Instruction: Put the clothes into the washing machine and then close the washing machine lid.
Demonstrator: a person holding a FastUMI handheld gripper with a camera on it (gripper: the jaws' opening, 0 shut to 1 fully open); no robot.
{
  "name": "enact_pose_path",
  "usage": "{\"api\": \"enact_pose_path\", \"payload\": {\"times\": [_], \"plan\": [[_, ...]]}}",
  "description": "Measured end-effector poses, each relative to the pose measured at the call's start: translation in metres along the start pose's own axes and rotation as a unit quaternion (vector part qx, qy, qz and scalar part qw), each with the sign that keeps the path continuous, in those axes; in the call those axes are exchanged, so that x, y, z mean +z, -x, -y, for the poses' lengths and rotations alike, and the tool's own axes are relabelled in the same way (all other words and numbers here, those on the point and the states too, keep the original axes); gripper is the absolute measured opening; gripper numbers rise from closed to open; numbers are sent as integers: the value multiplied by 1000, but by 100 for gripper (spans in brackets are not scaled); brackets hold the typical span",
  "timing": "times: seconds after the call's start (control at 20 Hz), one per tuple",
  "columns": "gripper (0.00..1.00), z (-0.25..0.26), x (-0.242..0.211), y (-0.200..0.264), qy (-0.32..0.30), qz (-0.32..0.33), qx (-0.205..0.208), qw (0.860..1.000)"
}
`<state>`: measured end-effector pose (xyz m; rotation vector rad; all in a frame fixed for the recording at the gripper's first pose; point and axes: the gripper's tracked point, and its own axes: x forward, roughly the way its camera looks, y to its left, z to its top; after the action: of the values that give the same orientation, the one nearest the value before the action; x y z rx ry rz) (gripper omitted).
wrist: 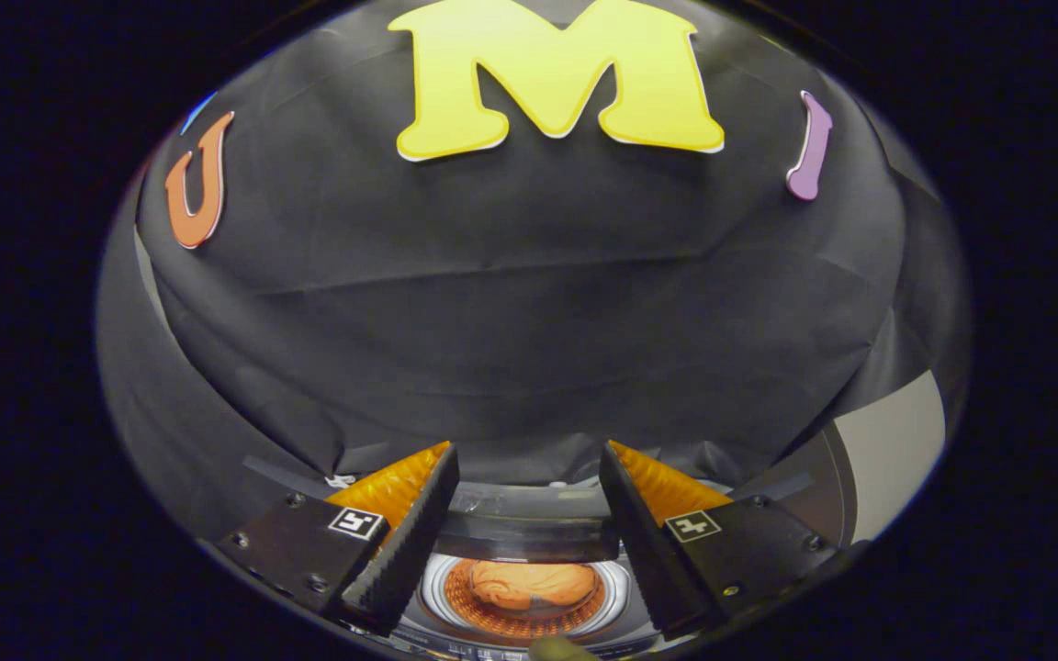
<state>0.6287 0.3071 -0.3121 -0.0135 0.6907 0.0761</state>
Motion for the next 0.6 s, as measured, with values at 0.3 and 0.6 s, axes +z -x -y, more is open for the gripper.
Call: {"api": "enact_pose_path", "payload": {"times": [0.3,0.6], "plan": [[96,-1,-8,10,3,10,-2,1000],[96,-2,-17,20,14,20,-7,1000]]}}
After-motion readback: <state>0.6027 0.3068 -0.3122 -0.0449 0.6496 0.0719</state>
